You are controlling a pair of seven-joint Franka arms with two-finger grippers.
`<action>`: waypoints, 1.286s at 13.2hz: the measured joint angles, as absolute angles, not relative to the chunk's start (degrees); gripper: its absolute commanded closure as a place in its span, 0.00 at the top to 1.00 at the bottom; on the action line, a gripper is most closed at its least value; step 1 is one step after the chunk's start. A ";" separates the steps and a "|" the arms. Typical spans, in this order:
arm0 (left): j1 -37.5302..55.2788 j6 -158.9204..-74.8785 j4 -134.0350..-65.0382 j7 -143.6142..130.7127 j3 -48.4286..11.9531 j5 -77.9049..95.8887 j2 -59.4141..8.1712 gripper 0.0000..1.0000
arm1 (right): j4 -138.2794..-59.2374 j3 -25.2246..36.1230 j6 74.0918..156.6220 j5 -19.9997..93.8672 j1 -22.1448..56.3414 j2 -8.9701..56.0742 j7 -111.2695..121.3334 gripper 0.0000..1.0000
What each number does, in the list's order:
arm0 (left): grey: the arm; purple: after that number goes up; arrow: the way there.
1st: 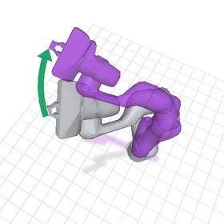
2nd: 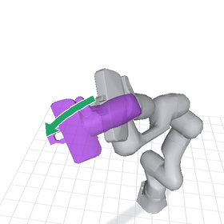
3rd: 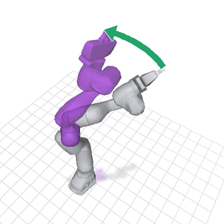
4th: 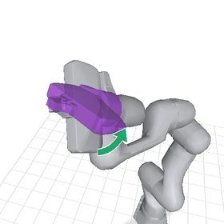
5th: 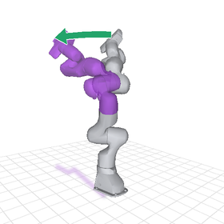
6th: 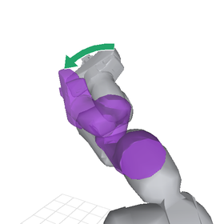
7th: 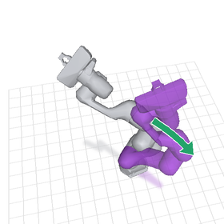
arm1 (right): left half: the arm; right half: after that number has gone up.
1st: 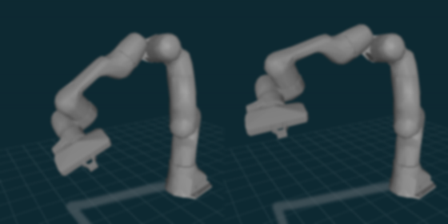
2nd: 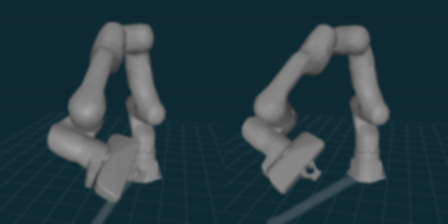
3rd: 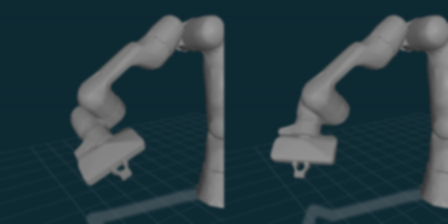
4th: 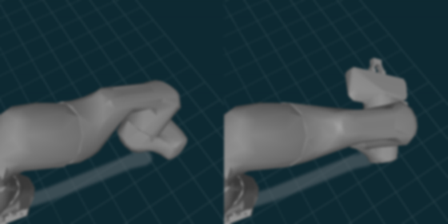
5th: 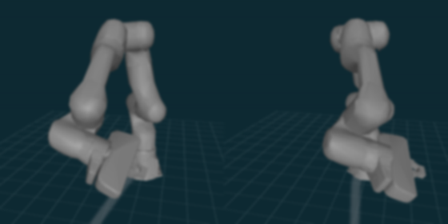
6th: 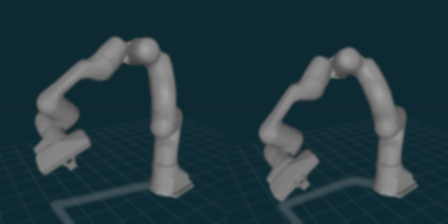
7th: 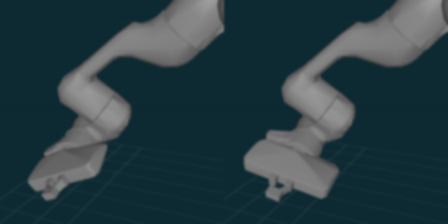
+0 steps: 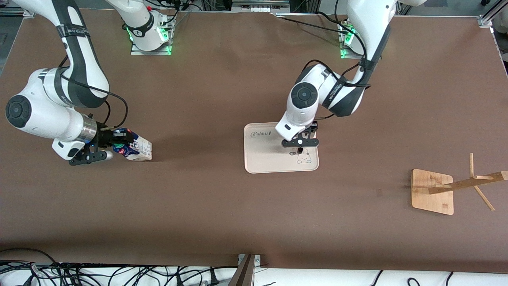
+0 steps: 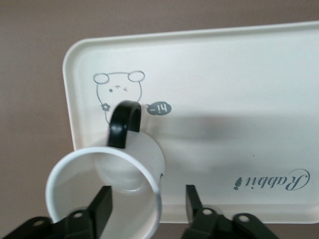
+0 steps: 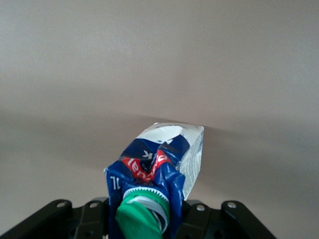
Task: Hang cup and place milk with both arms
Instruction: 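Set the carton on the table while the left gripper grasps the mug, then lift the mug while the right gripper releases and withdraws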
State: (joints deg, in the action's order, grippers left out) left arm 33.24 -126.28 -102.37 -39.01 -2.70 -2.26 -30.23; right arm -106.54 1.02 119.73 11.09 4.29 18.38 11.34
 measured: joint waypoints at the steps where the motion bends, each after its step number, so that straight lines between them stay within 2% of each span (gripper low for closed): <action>1: 33.49 -126.52 -102.39 -39.07 -2.68 -2.26 -30.79 0.24 | -107.13 1.02 120.93 11.09 4.30 18.81 11.34 0.27; 2: 33.52 -127.06 -102.40 -39.07 -2.65 -2.26 -31.37 0.15 | -107.86 1.02 122.07 11.09 4.30 19.08 11.34 0.29; 4: 33.52 -127.67 -102.41 -39.06 -2.50 -2.26 -32.24 0.04 | -108.82 1.03 123.53 11.09 4.30 19.08 11.33 0.62; 5: 33.52 -127.83 -102.41 -39.05 -2.49 -2.26 -32.51 0.00 | -108.83 1.03 123.59 11.09 4.30 19.00 11.29 1.00; 9: 33.44 -128.28 -101.53 -39.04 -2.36 -2.27 -32.15 0.00 | -108.66 1.02 123.80 11.11 4.32 18.96 8.83 1.00; 11: 33.13 -126.80 -100.01 -39.07 -1.89 -2.27 -29.61 0.00 | -107.24 1.02 122.74 11.10 4.35 18.51 8.03 1.00; 14: 29.71 -113.50 -93.55 -38.11 -0.72 -2.33 -23.76 0.00 | -102.11 1.32 115.09 11.09 4.35 16.70 6.95 1.00; 17: 20.55 -101.53 -84.20 -27.63 -0.39 -2.36 -21.33 0.00 | -99.12 2.53 108.76 10.36 4.31 12.71 6.74 1.00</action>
